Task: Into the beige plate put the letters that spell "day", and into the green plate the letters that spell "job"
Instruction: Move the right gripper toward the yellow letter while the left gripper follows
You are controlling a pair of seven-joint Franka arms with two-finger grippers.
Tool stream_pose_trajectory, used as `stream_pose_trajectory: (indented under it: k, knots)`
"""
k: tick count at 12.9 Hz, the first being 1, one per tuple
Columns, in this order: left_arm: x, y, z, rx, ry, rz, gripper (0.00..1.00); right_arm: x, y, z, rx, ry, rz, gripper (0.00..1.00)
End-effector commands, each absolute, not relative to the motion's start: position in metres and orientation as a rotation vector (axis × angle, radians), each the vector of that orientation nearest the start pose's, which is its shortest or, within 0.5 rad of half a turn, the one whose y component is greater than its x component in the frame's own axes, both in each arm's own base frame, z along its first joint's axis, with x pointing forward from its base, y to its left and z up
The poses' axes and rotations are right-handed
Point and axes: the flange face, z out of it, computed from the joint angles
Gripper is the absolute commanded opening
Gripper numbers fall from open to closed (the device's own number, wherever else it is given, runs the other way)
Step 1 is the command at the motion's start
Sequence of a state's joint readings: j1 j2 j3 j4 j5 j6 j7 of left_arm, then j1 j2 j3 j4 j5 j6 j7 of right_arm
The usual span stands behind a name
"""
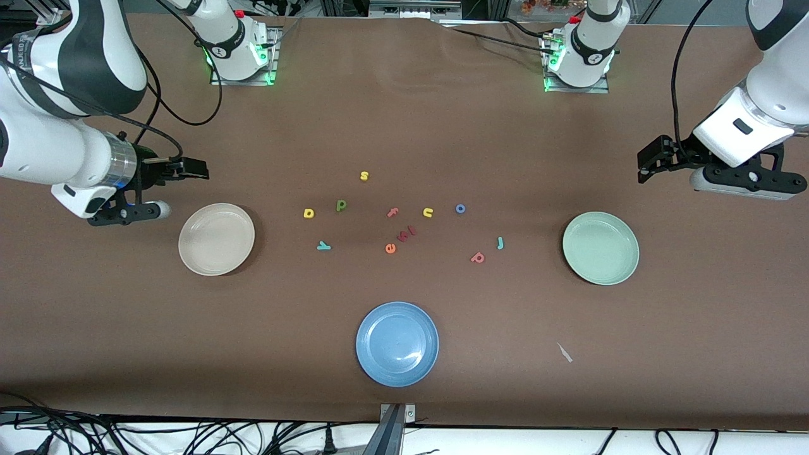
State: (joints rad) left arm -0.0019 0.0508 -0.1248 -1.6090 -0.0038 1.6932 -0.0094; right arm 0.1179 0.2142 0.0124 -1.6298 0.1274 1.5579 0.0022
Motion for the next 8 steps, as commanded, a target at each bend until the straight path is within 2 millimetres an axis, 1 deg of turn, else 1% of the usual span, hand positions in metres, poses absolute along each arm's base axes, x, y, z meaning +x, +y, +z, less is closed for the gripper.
stream_pose_trajectory:
  k: [1,2,3,4,5,6,8]
  knots:
    - [0.578,-0.066,0.593,-3.142,0.186,-0.053,1.00,0.589,0.108,0.471,-2.977,-0.158,0.473,1.00]
    - [0.580,-0.063,0.591,-3.143,0.178,-0.049,1.00,0.587,0.122,0.471,-2.985,-0.160,0.469,1.00]
    - [0.585,-0.063,0.581,-3.143,0.179,-0.022,1.00,0.586,0.131,0.471,-2.998,-0.112,0.460,1.00]
    - [0.585,-0.063,0.581,-3.144,0.178,-0.022,1.00,0.587,0.138,0.469,-3.003,-0.098,0.451,1.00]
    - [0.585,-0.063,0.581,-3.143,0.176,-0.022,1.00,0.588,0.152,0.466,-3.008,-0.123,0.417,1.00]
    - [0.586,-0.062,0.579,-3.143,0.174,-0.017,1.00,0.589,0.161,0.463,-3.015,-0.109,0.397,1.00]
    - [0.590,-0.063,0.569,-3.142,0.184,0.011,1.00,0.591,0.176,0.451,-3.026,-0.072,0.396,1.00]
